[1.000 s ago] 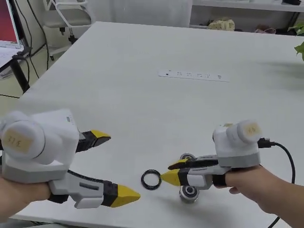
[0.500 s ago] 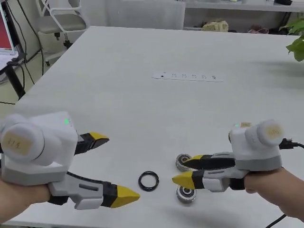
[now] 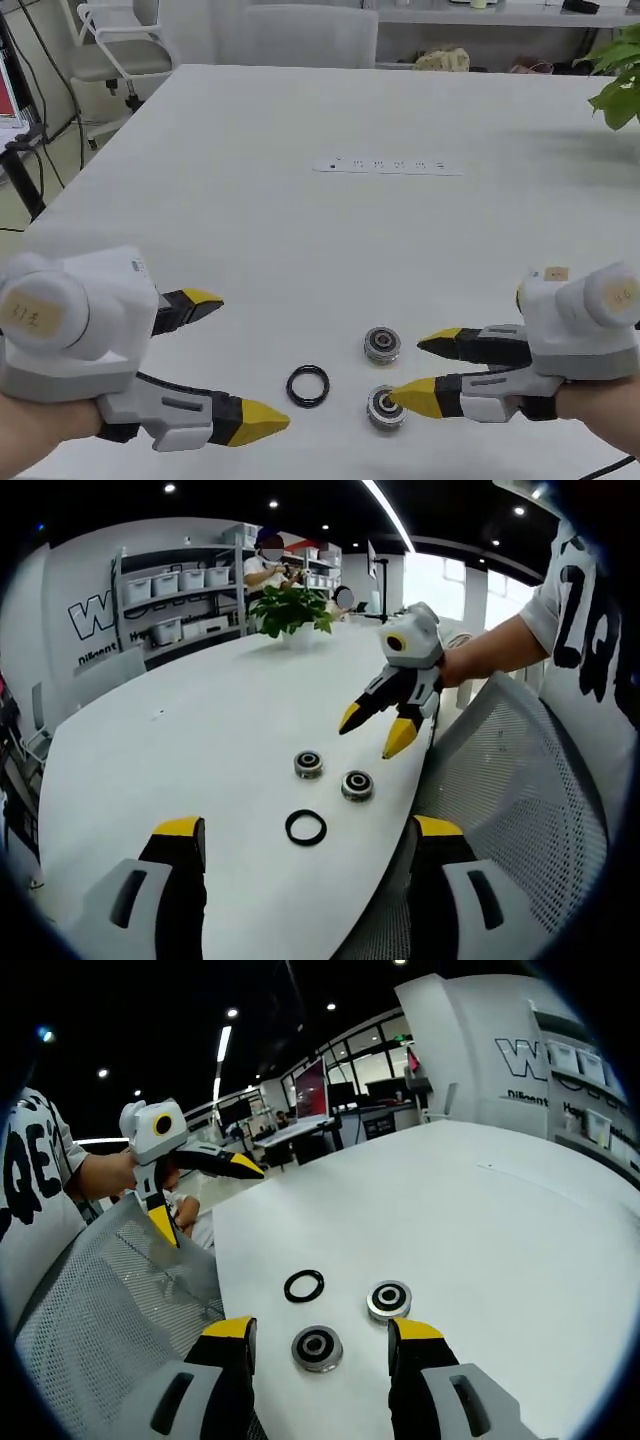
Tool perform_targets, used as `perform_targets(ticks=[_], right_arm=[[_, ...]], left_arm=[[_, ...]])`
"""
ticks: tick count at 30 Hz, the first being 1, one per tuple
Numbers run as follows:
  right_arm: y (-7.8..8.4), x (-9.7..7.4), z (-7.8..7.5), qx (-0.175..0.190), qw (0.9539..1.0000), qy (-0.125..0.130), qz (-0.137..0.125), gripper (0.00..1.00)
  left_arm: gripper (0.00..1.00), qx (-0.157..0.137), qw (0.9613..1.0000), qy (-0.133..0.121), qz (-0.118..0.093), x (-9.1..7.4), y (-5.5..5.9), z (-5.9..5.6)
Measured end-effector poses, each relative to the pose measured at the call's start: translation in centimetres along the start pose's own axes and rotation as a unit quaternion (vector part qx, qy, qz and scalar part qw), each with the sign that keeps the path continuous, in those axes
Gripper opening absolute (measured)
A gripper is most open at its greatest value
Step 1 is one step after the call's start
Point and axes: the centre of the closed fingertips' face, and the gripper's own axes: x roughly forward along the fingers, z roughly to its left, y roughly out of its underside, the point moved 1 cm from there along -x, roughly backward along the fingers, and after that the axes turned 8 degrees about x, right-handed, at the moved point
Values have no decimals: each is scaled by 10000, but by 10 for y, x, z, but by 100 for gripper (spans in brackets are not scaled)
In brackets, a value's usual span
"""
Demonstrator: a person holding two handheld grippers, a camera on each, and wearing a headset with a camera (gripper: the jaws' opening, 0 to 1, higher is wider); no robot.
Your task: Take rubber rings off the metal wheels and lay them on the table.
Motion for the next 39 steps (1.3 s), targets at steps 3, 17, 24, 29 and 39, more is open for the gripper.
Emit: perform_targets(ticks=[3, 17, 24, 29, 39], right_arm=[[4, -7, -2, -8, 10000, 88, 11, 53], [20, -30, -3, -138, 9990, 411, 93, 60], [28, -37, -2, -415, 9972, 557, 270, 62], [32, -40, -3, -488, 9964, 604, 330, 63], [34, -47, -5, -485, 9957, 710, 338, 61]], left_arm=[[81, -8, 10000, -3, 29, 0, 3, 1], [81, -64, 9999, -24, 124, 0, 10, 2], [81, -61, 9998, -49, 190, -2, 14, 2], [81, -77, 9997, -61, 209, -3, 15, 2], [81, -78, 9997, -59, 226, -4, 15, -1]])
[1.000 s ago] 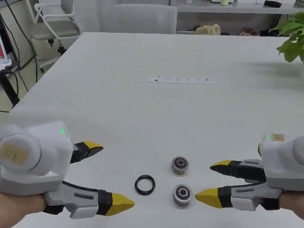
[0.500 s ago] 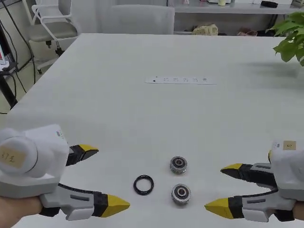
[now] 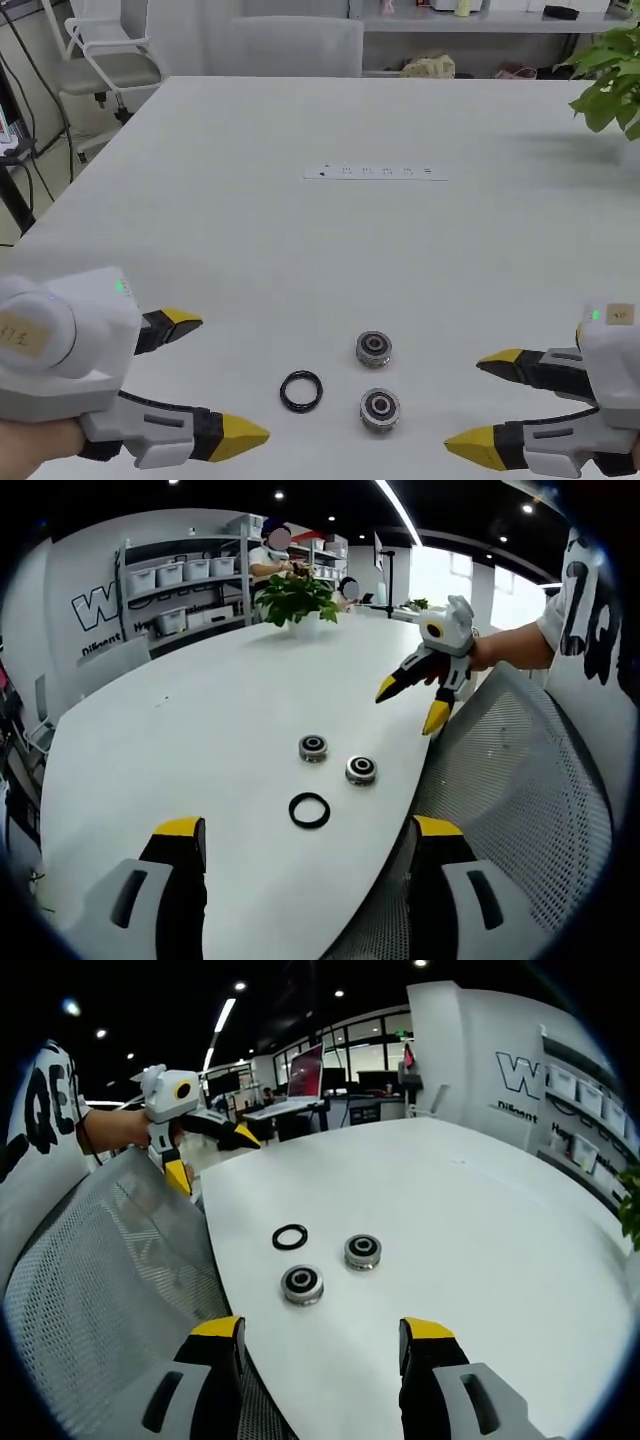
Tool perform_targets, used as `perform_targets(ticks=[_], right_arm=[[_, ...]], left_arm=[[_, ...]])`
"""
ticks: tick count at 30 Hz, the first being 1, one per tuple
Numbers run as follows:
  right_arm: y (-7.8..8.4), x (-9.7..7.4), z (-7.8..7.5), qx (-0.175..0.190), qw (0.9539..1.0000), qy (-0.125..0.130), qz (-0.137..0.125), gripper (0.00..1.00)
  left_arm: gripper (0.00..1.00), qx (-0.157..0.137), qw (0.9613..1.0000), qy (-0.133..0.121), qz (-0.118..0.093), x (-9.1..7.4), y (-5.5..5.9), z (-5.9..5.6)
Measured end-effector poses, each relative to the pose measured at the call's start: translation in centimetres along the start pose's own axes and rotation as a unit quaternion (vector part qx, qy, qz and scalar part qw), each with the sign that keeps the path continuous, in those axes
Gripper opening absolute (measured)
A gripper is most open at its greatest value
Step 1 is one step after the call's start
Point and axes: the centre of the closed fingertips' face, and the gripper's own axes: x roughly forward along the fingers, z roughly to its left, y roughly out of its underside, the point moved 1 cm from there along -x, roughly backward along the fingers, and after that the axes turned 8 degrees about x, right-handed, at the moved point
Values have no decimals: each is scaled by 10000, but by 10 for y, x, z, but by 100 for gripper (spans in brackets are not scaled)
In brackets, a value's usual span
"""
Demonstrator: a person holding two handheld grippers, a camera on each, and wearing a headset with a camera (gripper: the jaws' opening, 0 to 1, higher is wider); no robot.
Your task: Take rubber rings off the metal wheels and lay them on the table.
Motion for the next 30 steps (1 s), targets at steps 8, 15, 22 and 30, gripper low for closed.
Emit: perform_targets(ticks=[8, 15, 22, 30], right_arm=[[2, -2, -2, -22, 10000, 56, 21, 62], [4, -3, -3, -56, 9999, 79, 79, 63], [6, -2, -3, -89, 9998, 92, 123, 63], [4, -3, -5, -66, 9998, 125, 101, 63]], left_arm=[[81, -3, 10000, 9, 25, -2, 1, -1], [81, -1, 10000, 19, 33, -2, 1, -2], [81, -12, 10000, 46, 56, -2, 2, -2], [79, -62, 9999, 98, 41, -1, 2, -2]])
